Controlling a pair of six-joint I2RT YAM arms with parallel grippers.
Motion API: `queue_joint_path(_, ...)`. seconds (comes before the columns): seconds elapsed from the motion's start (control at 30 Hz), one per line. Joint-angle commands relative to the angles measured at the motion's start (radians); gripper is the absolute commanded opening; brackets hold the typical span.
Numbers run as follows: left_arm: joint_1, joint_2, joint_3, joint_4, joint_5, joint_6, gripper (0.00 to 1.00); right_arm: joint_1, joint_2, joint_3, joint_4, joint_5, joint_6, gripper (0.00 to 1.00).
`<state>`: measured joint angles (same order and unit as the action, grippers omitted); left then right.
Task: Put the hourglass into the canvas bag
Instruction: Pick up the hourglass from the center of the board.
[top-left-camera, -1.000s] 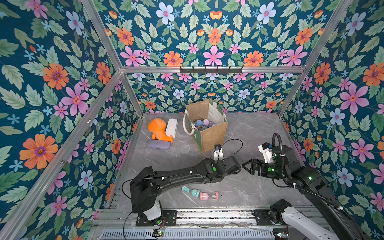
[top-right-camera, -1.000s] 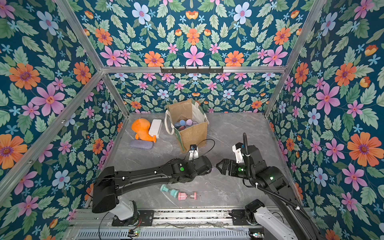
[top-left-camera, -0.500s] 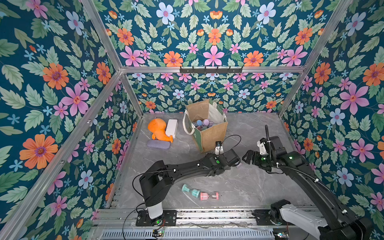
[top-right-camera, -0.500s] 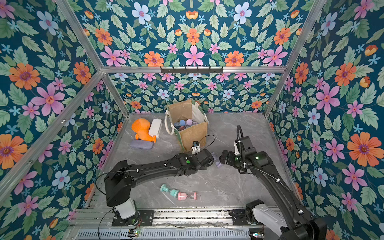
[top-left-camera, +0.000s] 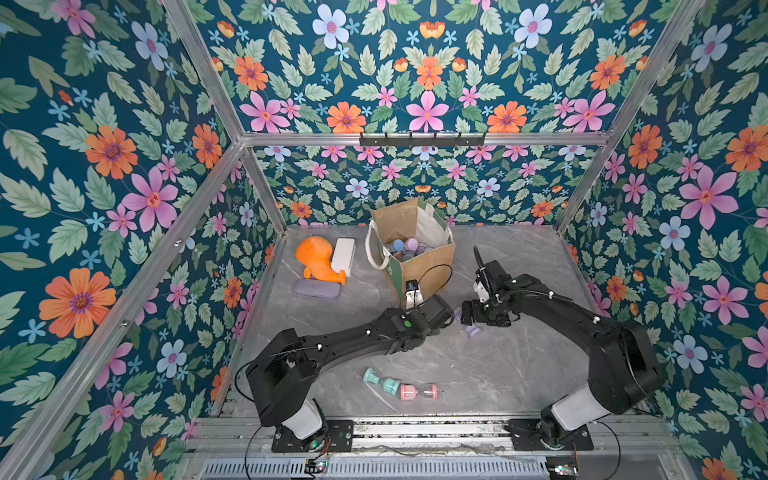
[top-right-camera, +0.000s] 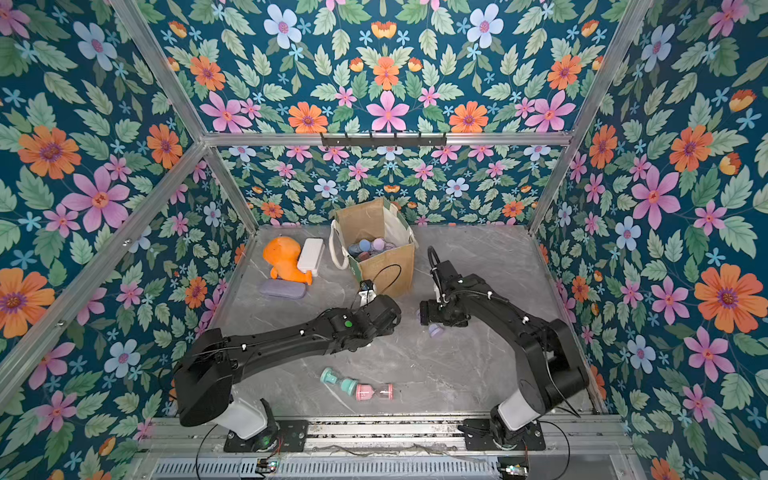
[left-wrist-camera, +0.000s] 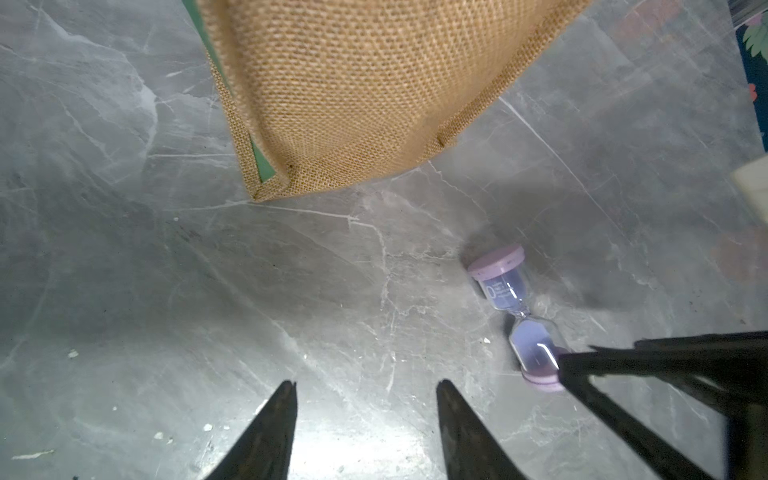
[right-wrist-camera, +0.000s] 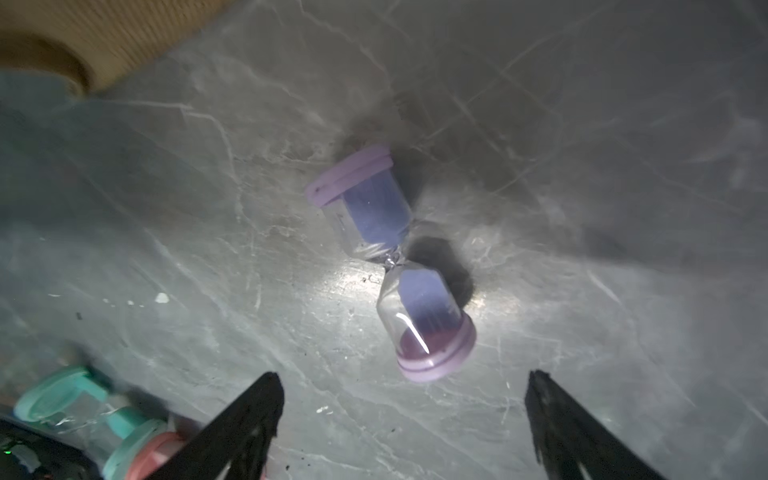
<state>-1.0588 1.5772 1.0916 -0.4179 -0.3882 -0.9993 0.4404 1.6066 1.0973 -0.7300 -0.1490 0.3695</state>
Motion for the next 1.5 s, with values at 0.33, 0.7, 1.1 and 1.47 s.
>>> queue_joint_path(0.33,0.044,-0.076,-0.081,0.051,0.021,-0.027,0.57,0.056,0.176,0.009,-0.038,0.123,-0.063,0.73)
queue_joint_path(0.7,0.053,-0.101,-0.109,0.065,0.023,-0.043,0.58,0.081,0.193,0.001,0.012,0.147,-0.095,0.64)
queue_joint_path(1.1,0.063,-0.117,-0.133,0.086,0.040,-0.055,0.58,0.086,0.203,0.029,0.014,0.151,-0.111,0.56)
queue_joint_path(1.47,0.075,-0.143,-0.147,0.097,0.057,-0.065,0.58,0.093,0.165,-0.002,0.009,0.125,-0.100,0.46)
